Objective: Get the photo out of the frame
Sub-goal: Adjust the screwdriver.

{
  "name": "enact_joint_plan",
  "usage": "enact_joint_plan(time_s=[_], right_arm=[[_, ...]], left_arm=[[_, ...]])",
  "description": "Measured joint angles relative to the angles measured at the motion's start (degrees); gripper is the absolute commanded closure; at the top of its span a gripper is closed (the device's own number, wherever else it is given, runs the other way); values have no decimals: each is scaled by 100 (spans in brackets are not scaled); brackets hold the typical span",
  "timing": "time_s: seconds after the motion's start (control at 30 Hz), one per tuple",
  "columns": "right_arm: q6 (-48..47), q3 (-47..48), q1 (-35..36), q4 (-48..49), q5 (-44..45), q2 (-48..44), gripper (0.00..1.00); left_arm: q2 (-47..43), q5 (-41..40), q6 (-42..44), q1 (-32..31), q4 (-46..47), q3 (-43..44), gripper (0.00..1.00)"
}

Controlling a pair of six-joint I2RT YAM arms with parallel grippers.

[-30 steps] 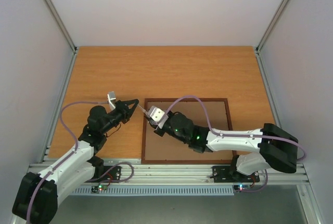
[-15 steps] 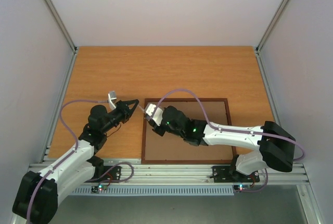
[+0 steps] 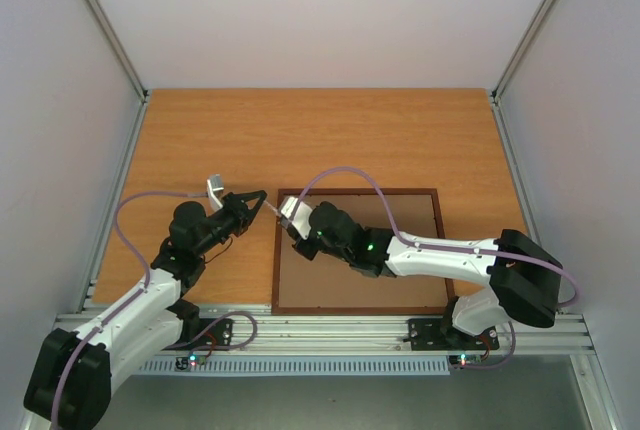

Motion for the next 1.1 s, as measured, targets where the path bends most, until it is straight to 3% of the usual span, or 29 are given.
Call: enact_joint_plan(time_s=[0.13,0.33,0.5,0.83,1.1], right_arm=[[59,0,-33,26,28,9,83],[66,2,-87,35,22,9,99],[13,0,-136,26,-33,9,99],[-695,0,-772,-444,-826,-22,99],[-1558,68,-1423,-1174,-1482,-15,99]], left_arm=[[0,-28,-4,0,2,0,100],[-7,-57,-17,2,2,0,99],[-63,-79,46,0,-83,-2,91],[-273,-243,1067,37,-1858,564,67],[389,-92,1974,387,-2949,1178,62]])
